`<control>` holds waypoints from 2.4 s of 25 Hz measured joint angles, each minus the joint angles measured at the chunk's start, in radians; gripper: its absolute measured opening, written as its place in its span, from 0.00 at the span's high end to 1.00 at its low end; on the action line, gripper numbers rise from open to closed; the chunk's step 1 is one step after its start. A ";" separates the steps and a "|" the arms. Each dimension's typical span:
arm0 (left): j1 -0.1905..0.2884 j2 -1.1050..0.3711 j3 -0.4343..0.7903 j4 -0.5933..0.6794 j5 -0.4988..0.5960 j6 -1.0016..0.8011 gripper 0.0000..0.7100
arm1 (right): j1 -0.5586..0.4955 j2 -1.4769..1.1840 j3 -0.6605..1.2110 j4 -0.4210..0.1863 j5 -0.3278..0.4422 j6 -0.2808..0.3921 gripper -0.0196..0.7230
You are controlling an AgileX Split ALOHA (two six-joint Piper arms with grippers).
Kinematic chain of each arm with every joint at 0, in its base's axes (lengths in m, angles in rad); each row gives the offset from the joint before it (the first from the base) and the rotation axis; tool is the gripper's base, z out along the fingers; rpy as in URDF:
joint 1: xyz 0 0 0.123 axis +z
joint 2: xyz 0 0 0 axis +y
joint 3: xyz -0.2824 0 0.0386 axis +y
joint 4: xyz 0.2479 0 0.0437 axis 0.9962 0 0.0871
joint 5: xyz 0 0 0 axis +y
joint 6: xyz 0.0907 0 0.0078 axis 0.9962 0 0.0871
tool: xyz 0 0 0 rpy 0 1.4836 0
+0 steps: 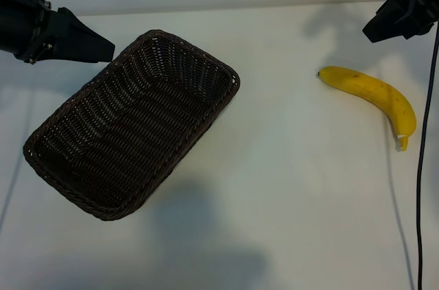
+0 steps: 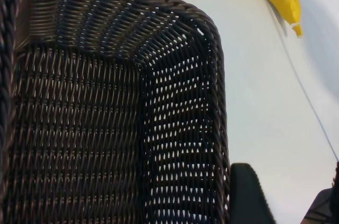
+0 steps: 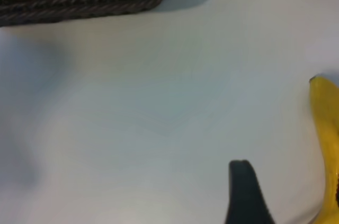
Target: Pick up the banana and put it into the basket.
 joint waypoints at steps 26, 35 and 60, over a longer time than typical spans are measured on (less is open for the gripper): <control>0.000 0.000 0.000 -0.002 0.000 0.000 0.40 | 0.000 0.000 0.000 0.000 -0.002 0.000 0.41; 0.000 0.000 0.000 -0.002 -0.006 0.000 0.40 | 0.000 0.000 0.000 0.000 -0.003 0.000 0.41; 0.000 0.000 0.000 0.017 0.004 -0.123 0.40 | 0.000 0.000 0.000 0.000 -0.003 0.000 0.41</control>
